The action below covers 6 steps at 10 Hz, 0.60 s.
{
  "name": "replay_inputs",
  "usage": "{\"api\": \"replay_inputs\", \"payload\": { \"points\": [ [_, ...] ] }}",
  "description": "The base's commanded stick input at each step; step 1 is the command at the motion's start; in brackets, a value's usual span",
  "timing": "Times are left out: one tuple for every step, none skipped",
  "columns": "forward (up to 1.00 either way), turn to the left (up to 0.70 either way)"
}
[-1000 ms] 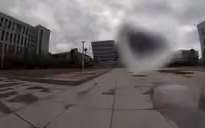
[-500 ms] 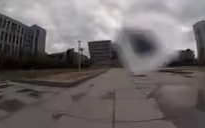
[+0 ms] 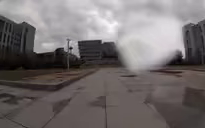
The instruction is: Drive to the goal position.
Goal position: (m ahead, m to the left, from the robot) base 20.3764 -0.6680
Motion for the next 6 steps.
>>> {"api": "replay_inputs", "payload": {
  "points": [
    [0.70, -0.04],
    [0.70, -0.25],
    [0.70, -0.22],
    [0.70, 0.00],
    [0.70, 0.00],
    [0.70, 0.00]
  ]
}}
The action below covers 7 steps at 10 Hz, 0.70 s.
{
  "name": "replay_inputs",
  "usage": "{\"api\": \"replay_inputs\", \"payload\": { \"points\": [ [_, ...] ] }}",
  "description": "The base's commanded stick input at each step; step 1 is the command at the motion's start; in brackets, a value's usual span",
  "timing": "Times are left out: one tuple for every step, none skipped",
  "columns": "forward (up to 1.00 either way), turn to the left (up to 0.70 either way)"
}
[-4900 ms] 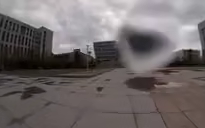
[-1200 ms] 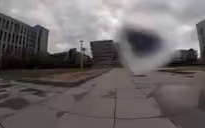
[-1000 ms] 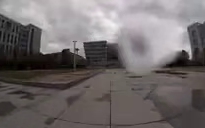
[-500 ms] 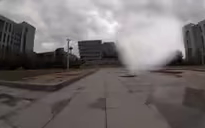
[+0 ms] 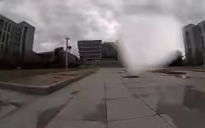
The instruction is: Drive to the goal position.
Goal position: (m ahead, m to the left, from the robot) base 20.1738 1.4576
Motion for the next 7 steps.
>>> {"api": "replay_inputs", "payload": {
  "points": [
    [0.70, 0.00],
    [0.70, 0.00],
    [0.70, 0.00],
    [0.70, 0.00],
    [0.70, 0.00],
    [0.70, 0.00],
    [0.70, 0.00]
  ]
}}
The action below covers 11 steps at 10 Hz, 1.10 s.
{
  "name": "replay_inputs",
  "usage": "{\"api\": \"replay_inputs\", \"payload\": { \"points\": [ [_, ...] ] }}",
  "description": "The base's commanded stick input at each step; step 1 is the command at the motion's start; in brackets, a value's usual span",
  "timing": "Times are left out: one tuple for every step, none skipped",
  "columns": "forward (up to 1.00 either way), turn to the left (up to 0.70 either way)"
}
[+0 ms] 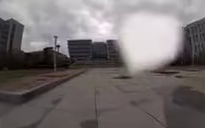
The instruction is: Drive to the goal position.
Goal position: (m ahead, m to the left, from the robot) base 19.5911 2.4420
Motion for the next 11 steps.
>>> {"api": "replay_inputs", "payload": {
  "points": [
    [0.70, 0.00],
    [0.70, 0.00],
    [0.70, 0.00],
    [0.70, 0.00],
    [0.70, 0.00],
    [0.70, 0.00],
    [0.70, 0.00],
    [0.70, 0.00],
    [0.70, 0.00],
    [0.70, 0.00],
    [0.70, 0.00]
  ]
}}
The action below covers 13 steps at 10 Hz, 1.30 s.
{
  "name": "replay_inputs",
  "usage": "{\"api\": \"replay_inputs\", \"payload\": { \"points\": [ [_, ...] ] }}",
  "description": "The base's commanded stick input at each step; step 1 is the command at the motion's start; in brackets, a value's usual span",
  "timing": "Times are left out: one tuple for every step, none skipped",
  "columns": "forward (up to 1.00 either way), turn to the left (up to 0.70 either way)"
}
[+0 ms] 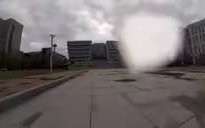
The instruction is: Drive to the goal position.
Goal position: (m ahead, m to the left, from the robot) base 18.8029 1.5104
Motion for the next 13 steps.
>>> {"api": "replay_inputs", "payload": {
  "points": [
    [0.70, 0.00],
    [0.70, 0.00],
    [0.70, 0.00],
    [0.70, 0.00],
    [0.70, 0.00],
    [0.70, 0.00],
    [0.70, 0.00],
    [0.70, 0.00],
    [0.70, 0.00],
    [0.69, 0.00],
    [0.67, 0.00],
    [0.68, 0.00],
    [0.69, 0.00]
  ]
}}
